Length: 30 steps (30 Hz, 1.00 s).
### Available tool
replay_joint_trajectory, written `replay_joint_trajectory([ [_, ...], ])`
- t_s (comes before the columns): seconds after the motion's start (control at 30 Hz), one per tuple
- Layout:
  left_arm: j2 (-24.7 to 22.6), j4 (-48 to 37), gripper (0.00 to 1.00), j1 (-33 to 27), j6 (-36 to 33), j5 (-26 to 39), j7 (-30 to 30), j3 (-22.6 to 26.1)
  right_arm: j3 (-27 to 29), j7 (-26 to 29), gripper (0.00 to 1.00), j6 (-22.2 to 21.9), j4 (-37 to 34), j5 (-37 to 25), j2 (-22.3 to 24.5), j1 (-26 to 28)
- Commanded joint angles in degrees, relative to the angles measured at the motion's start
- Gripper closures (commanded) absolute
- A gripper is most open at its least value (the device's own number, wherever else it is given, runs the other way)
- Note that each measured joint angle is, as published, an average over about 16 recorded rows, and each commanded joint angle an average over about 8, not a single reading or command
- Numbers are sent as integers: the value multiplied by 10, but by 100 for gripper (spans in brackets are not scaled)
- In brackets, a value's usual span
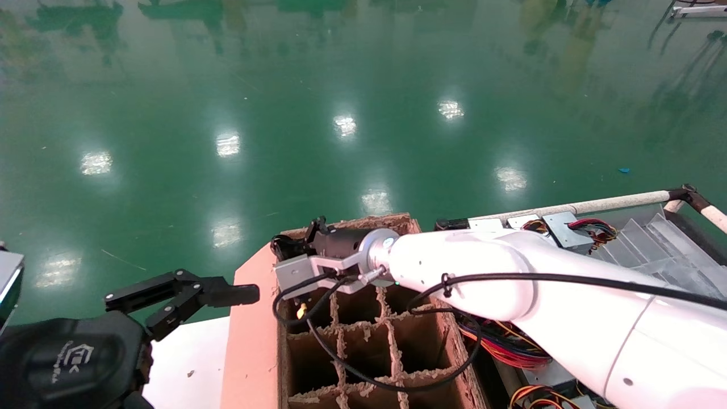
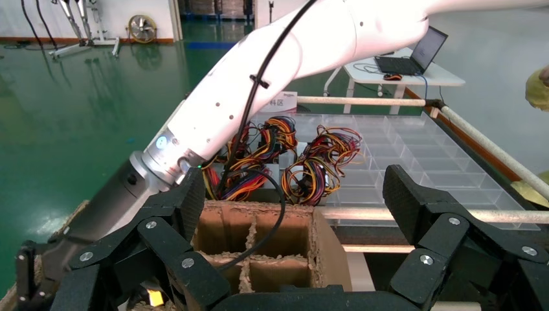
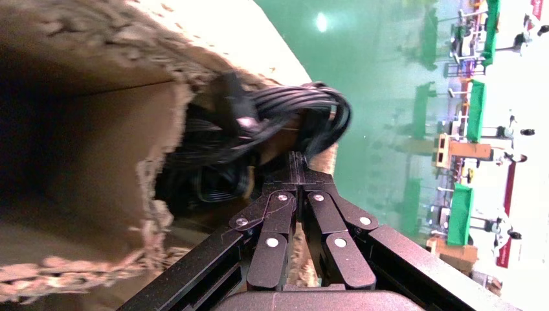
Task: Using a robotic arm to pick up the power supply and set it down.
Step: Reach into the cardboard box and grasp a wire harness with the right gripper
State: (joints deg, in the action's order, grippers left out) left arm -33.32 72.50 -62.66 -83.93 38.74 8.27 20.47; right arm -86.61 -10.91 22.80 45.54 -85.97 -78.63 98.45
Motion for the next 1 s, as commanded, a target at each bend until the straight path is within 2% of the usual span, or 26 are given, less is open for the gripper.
replay_joint_trajectory([
  [0.03,0,0,0,0,0,0,0,0,1,2,100,-1,-1,6,1,3],
  [0.17,0,0,0,0,0,0,0,0,3,-3,100,-1,-5,19,2,6],
  [0.2,0,0,0,0,0,0,0,0,4,-6,95,-1,-5,21,2,6],
  [0.43,0,0,0,0,0,0,0,0,7,-48,9,-15,-2,32,5,-1],
  [0.47,0,0,0,0,0,0,0,0,7,-56,1,-15,-1,34,6,-2],
  [1.0,0,0,0,0,0,0,0,0,33,-209,0,-25,9,68,11,-23],
])
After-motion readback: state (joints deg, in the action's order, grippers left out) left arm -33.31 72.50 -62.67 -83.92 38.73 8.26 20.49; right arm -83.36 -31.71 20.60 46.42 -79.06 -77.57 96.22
